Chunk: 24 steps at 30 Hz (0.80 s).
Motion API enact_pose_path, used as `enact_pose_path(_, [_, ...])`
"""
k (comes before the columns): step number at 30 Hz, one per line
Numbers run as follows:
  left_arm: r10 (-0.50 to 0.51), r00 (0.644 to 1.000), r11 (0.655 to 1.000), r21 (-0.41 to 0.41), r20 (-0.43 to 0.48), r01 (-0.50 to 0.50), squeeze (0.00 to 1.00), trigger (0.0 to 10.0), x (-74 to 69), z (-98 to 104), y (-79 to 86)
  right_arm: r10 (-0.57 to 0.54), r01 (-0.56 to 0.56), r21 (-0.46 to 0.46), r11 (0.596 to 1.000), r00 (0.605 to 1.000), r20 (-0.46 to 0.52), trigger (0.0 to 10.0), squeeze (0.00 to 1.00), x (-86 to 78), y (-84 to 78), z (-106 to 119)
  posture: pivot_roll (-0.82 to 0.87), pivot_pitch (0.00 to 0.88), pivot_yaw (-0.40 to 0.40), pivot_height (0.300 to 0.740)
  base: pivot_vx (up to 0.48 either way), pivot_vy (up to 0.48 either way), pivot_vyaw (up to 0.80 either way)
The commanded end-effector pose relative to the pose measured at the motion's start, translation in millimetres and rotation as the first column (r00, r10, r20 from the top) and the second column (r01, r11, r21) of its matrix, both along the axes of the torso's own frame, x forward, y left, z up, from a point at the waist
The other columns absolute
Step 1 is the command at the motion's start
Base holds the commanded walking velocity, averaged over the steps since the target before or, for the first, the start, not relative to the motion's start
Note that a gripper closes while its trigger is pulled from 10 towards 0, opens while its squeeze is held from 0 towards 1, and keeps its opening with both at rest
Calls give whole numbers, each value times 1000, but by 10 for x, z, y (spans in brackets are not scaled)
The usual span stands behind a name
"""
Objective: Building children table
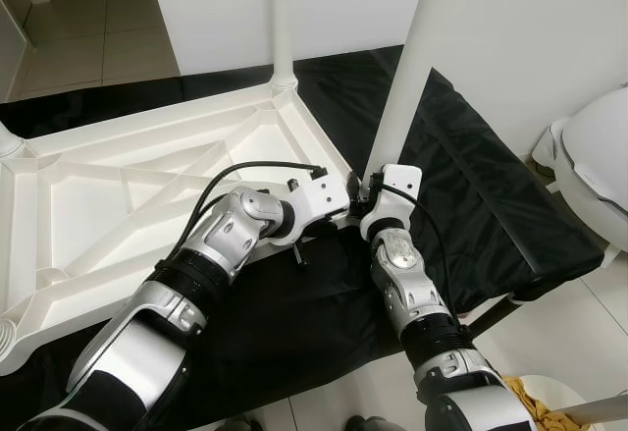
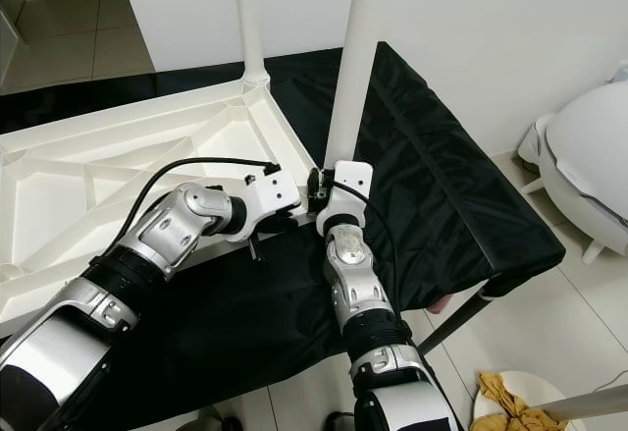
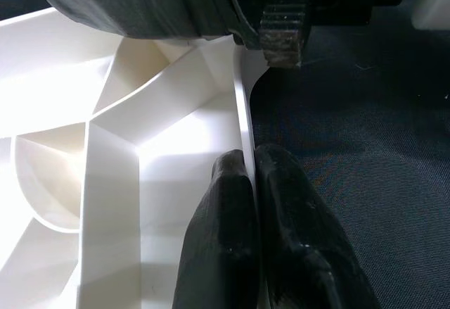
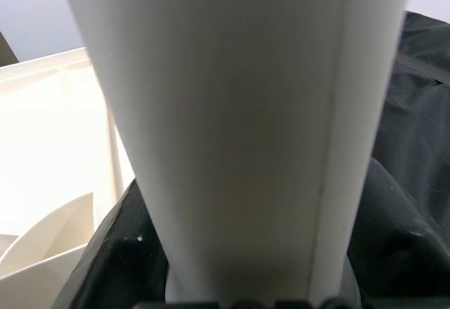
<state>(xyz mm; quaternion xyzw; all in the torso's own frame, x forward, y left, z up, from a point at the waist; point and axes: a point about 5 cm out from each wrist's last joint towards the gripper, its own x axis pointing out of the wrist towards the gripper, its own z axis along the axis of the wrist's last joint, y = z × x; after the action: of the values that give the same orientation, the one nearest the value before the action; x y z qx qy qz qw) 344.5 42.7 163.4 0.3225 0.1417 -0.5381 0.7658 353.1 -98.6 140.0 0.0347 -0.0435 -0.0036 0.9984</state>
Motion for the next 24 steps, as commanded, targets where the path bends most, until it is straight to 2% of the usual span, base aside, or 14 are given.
enact_pose_path(1, [-40, 999, 999, 30, -2, 40, 0, 10000, -11, 26, 46, -227, 229, 15, 973, 969, -98, 9333, 0, -7, -509, -170, -63, 65, 38, 740, 0, 0, 0])
enact_pose_path(2, [-39, 999, 999, 30, -2, 40, 0, 10000, -12, 24, 47, -221, 225, 22, 974, 970, -99, 10000, 0, -1, -520, -165, -62, 66, 37, 740, 0, 0, 0])
enact_pose_path(3, [-38, 999, 999, 29, -3, 38, 0, 10000, -12, 26, 48, -207, 211, 33, 977, 974, -90, 10000, 333, 4, -537, -152, -60, 66, 36, 740, 0, 0, 0])
enact_pose_path(5, [-37, 999, 999, 28, -3, 37, 0, 10000, -12, 27, 49, -205, 209, 39, 977, 975, -84, 10000, 333, 3, -544, -142, -60, 66, 37, 740, 0, 0, 0])
enact_pose_path(6, [-37, 999, 999, 28, -3, 37, 0, 10000, -13, 27, 50, -198, 202, 45, 978, 977, -76, 10000, 1000, 2, -553, -131, -60, 67, 37, 740, 0, 0, 0])
enact_pose_path(10, [-37, 999, 999, 29, -4, 37, 0, 10000, -16, 23, 53, -160, 162, 47, 986, 985, -59, 10000, 1000, 7, -574, -110, -59, 67, 37, 740, 0, 0, 0])
enact_pose_path(12, [-38, 999, 999, 31, -6, 38, 0, 10000, -21, 17, 57, -64, 65, 50, 997, 998, -27, 10000, 1000, 21, -580, -62, -60, 66, 38, 740, 0, 0, 0])
enact_pose_path(13, [-38, 999, 999, 31, -6, 38, 0, 10000, -21, 17, 57, -64, 65, 50, 997, 998, -27, 10000, 1000, 21, -580, -62, -60, 66, 38, 740, 0, 0, 0])
enact_pose_path(14, [-39, 999, 999, 32, -7, 39, 0, 10000, -25, 11, 58, 2, -1, 47, 999, 1000, -12, 10000, 1000, 29, -585, -32, -60, 66, 40, 740, 0, 0, 0])
enact_pose_path(16, [-43, 999, 999, 34, -10, 43, 0, 10000, -31, 2, 56, 106, -107, 26, 994, 994, 10, 10000, 1000, 37, -608, 18, -61, 66, 41, 740, 0, 0, 0])
enact_pose_path(17, [-43, 999, 999, 34, -10, 43, 0, 10000, -31, 2, 56, 106, -107, 26, 994, 994, 10, 10000, 1000, 37, -608, 18, -61, 66, 41, 740, 0, 0, 0])
enact_pose_path(18, [-45, 999, 998, 34, -11, 45, 0, 10000, -34, -1, 53, 163, -163, -5, 987, 986, 20, 10000, 1000, 37, -622, 42, -63, 65, 44, 740, 0, 0, 0])
enact_pose_path(19, [-47, 999, 998, 35, -11, 47, 0, 10000, -35, -2, 48, 218, -217, -42, 975, 976, 22, 10000, 0, 33, -642, 54, -63, 63, 43, 740, 0, 0, 0])
enact_pose_path(24, [-49, 999, 998, 35, -9, 49, 0, 10000, -32, 7, 38, 331, -328, -124, 937, 944, 4, 10000, 0, 8, -671, 53, -62, 56, 44, 740, 0, 0, 0])
